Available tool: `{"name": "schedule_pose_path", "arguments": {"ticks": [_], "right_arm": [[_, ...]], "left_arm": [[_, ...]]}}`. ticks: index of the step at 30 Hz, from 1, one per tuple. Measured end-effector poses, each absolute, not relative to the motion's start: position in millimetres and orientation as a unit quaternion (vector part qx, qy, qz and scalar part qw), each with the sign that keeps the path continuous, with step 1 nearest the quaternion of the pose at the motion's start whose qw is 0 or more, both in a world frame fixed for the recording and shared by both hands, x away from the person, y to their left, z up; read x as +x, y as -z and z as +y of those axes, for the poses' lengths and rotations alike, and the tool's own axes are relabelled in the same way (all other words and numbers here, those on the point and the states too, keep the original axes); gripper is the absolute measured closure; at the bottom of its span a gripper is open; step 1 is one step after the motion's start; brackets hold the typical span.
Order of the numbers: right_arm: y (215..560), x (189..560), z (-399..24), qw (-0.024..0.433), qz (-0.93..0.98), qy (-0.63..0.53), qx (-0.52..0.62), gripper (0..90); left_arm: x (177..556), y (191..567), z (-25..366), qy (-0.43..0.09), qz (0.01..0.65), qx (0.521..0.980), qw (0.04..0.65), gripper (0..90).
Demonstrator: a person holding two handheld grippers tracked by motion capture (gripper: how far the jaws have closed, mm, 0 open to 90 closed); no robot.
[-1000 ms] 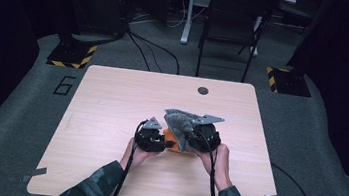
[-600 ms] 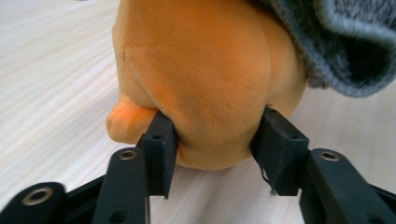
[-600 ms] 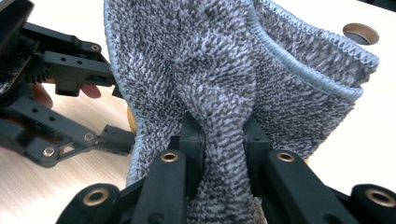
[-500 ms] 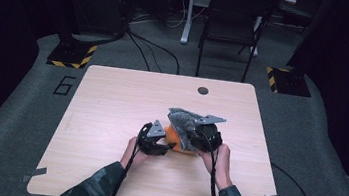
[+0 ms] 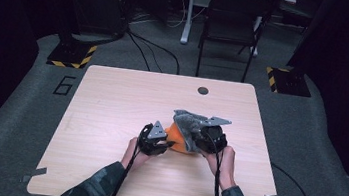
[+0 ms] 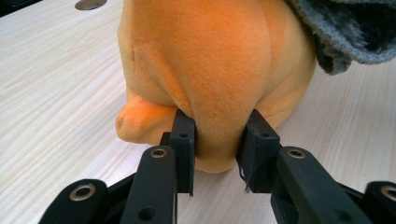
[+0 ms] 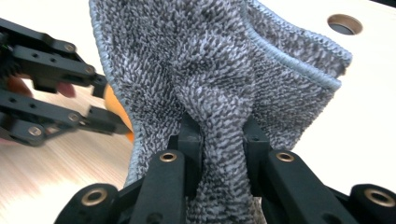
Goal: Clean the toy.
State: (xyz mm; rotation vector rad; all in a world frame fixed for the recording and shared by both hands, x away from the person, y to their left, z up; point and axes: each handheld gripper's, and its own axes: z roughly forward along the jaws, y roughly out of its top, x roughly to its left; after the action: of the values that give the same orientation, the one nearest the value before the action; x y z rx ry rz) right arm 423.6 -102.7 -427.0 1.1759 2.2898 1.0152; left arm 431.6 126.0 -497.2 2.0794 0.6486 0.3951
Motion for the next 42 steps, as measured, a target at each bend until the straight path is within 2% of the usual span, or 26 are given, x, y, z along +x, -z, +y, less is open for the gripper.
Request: {"name": "schedule_pose_path", "arguments": {"ticks": [18, 33, 35, 39, 42], "right_arm": [[447, 434, -131, 0.164, 0.803, -0.334, 0.465, 74.5], [489, 451, -152, 0.145, 0.805, -0.268, 0.51, 74.6], [487, 451, -153, 0.142, 0.803, -0.267, 0.513, 74.8], [471, 446, -155, 0.164, 0.797, -0.286, 0.506, 75.5], [445, 436, -152, 0.189, 0.788, -0.323, 0.488, 75.7]], "left_arm": [[432, 497, 126, -0.157, 0.262, 0.839, 0.451, 69.4], [432, 499, 128, -0.153, 0.253, 0.837, 0.461, 69.3], [433, 499, 128, -0.151, 0.255, 0.837, 0.46, 69.3], [434, 500, 130, -0.144, 0.267, 0.831, 0.467, 69.3], [435, 500, 130, -0.141, 0.267, 0.831, 0.468, 69.4]]}}
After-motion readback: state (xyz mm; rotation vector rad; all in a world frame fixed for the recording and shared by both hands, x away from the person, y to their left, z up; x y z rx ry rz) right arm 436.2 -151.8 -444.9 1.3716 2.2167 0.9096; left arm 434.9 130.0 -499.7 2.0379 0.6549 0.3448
